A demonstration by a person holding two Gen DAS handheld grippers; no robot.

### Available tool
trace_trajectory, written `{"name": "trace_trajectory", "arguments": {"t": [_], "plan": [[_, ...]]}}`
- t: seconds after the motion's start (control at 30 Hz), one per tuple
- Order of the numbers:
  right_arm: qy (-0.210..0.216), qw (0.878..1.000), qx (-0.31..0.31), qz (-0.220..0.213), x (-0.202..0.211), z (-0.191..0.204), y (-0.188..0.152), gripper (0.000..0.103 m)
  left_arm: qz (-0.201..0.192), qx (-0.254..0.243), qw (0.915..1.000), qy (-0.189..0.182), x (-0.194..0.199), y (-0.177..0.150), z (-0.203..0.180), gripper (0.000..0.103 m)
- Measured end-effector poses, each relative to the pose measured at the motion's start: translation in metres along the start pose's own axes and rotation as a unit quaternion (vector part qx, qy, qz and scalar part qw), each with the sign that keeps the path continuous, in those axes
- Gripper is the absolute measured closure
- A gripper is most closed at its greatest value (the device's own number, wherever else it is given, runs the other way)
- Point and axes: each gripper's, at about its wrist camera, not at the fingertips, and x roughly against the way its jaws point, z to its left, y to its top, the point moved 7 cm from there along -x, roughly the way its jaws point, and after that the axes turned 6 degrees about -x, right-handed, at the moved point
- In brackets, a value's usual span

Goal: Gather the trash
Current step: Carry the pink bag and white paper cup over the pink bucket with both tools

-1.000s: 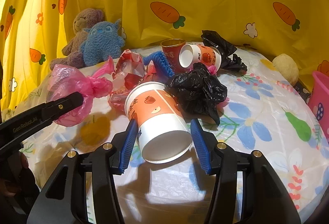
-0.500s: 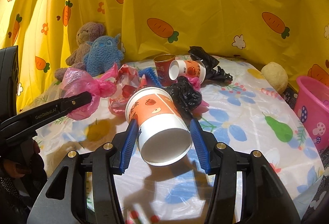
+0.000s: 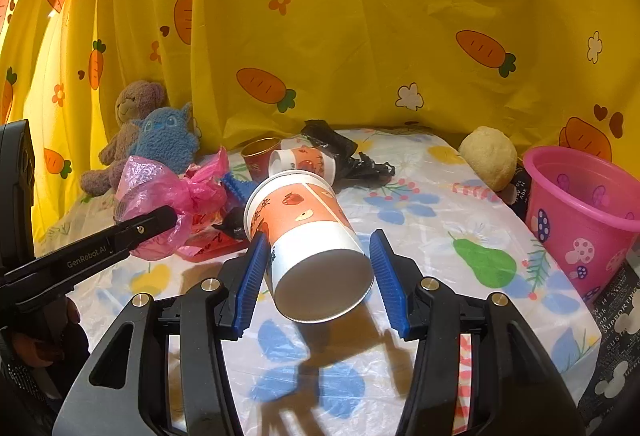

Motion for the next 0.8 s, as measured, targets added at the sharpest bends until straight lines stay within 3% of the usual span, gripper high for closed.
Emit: {"name": "trace_trajectory", "arguments": {"t": [0.43,0.8], "plan": [[-0.044,0.997,-0.029,-0.050,0.015,-0.055,0.038,0.051,0.011,-0.053,0.9969,-0.057,-0.038,0.025,-0.076,0.076],[-0.156,0.979,-0.068,-0.115,0.043,-0.161,0.086,0.051,0.013,-0.115,0.9818,-0.151,-0.081,0.060,-0.193,0.076]]}}
